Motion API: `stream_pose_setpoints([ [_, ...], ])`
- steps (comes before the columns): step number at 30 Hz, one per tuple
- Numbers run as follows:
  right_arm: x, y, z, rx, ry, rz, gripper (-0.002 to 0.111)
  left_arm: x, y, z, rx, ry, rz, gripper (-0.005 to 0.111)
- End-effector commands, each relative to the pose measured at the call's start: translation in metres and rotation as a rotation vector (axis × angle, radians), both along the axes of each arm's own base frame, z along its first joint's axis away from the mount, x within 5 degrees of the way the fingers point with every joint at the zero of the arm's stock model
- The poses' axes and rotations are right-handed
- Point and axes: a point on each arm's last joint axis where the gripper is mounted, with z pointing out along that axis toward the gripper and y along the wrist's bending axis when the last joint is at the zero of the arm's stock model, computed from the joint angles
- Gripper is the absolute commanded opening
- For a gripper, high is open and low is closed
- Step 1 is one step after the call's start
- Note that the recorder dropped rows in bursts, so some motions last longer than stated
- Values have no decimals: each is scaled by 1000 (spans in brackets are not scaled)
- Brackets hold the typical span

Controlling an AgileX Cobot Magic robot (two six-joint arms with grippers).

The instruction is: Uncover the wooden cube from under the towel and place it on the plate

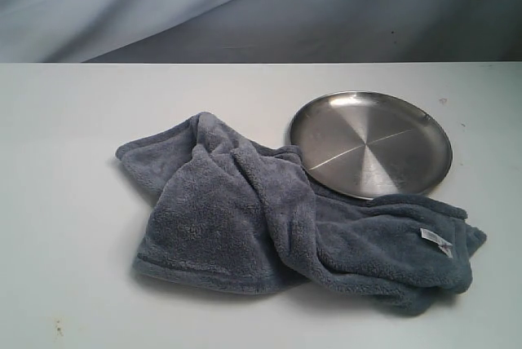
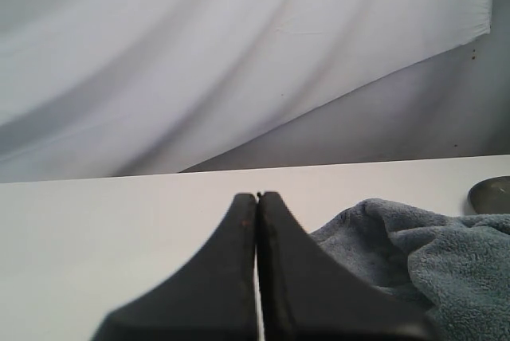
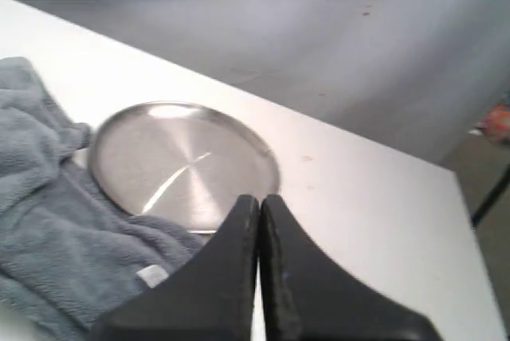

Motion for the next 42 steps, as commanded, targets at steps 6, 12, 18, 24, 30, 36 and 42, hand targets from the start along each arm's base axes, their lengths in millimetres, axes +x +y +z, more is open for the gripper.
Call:
stream_pose_setpoints([
  [6,69,28,-21,85,315,83,0,0,0,0,-6,-10,3,0],
  [12,109,52,-27,48,501,159,0,0,0,0,-6,-10,3,0],
  [18,142,102,-12,71,571,235,0,0,0,0,-6,-10,3,0],
  [24,171,159,-8,15,593,288,0,0,0,0,-6,-10,3,0],
  [30,184,217,-25,-60,641,375,0,0,0,0,-6,-10,3,0],
  [36,184,249,-42,-59,676,407,0,0,0,0,-6,-10,3,0],
  [42,182,253,-41,-15,694,408,0,0,0,0,-6,-10,3,0],
])
